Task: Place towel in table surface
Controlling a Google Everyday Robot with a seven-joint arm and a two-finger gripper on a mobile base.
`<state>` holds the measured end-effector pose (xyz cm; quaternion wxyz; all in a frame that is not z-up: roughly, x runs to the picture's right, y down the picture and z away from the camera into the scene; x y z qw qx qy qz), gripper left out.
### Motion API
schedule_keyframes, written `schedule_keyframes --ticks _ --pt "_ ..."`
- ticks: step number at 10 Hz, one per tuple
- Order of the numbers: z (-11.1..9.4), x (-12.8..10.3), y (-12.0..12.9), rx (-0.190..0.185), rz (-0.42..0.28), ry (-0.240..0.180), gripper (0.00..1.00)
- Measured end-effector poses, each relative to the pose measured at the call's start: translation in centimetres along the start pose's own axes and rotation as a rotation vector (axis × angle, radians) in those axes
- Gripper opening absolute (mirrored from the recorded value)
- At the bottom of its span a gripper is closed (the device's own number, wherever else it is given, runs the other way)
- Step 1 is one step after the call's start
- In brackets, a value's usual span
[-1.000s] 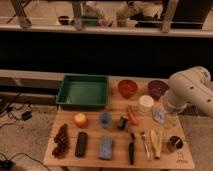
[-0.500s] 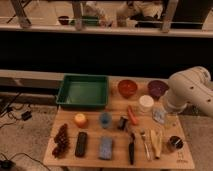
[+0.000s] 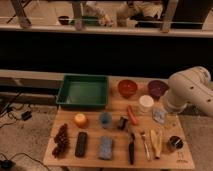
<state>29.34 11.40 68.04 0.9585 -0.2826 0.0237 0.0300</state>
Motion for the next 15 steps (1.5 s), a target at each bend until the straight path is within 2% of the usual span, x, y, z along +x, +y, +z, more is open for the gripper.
schedule_keyframes --ticks 10,11,15 --pt "-0.2 0.2 -0.3 0.005 0.007 -0.002 0.8" --pt "-0.1 0.6 -1.1 0.01 0.027 -0.007 0.8" --pt "1.6 1.4 -5.1 -0.007 0.119 -0.04 0.8"
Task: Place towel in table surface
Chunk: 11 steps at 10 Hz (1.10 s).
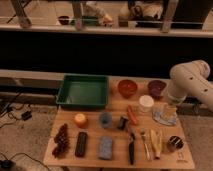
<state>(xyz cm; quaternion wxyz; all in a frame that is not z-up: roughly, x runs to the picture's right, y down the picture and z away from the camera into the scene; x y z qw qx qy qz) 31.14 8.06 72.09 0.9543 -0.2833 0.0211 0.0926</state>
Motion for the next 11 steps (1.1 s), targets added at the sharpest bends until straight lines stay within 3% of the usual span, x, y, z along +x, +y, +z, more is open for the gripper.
schedule_keyframes --ticks 6,11 --pt "3.3 1.7 -1.9 -0.046 0.145 -0.091 0.8" --pt "6.5 1.7 -3.8 -0.048 0.119 -0.125 0.8"
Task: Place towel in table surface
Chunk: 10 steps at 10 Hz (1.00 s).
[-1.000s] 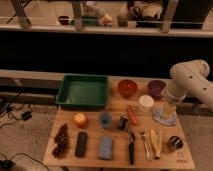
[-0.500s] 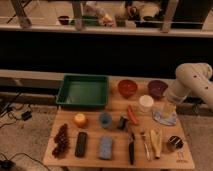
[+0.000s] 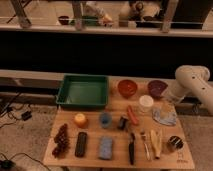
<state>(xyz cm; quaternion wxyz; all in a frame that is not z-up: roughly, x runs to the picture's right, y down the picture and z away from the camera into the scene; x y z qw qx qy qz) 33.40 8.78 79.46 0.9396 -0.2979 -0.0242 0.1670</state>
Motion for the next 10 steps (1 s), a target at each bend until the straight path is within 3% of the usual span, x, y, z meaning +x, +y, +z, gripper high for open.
schedule_keyframes --ticks 2,4,10 --pt "1.6 0.3 -1.3 -0.002 -0.017 0.014 0.8" --pt "2.7 2.1 -1.9 -0.011 -0.004 0.046 0.8" --pt "5.3 7.3 -1.4 -0.062 0.145 0.123 0.8"
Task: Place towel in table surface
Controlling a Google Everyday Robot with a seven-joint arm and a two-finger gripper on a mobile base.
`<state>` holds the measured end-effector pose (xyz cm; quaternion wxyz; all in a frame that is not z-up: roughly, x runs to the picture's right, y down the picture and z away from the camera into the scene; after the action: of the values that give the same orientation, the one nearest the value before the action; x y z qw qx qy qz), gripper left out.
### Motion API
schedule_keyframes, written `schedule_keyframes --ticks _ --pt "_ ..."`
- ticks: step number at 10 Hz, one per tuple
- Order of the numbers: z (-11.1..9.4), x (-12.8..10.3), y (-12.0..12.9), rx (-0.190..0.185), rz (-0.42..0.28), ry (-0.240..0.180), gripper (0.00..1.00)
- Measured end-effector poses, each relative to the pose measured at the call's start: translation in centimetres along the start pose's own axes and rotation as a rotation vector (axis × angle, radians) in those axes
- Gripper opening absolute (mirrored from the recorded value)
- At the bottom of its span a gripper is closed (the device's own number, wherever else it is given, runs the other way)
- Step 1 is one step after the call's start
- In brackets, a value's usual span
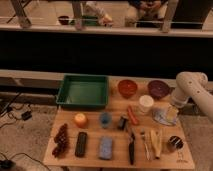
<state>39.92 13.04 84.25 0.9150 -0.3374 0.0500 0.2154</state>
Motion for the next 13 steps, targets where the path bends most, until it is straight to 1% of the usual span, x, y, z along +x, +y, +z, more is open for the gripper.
schedule_keyframes --ticks 2,3,4,5,6,9,13 --pt "0.8 0.3 -0.2 -0.027 0.045 -0.009 0.8" --pt "1.3 0.8 -0.3 -0.049 0.088 -0.025 0.8" --pt "1.6 1.0 -0.4 -0.063 0.118 -0.037 0.8" --pt "1.9 0.9 -0.4 -0.078 0.135 -0.053 0.8" --pt "2.3 0.7 -0.5 -0.089 0.143 -0.064 0.8" --pt "2.9 0.8 -0.3 -0.102 0.154 -0.084 0.8" --pt "3.9 -0.1 0.4 -0.113 0.122 -0.094 0.8"
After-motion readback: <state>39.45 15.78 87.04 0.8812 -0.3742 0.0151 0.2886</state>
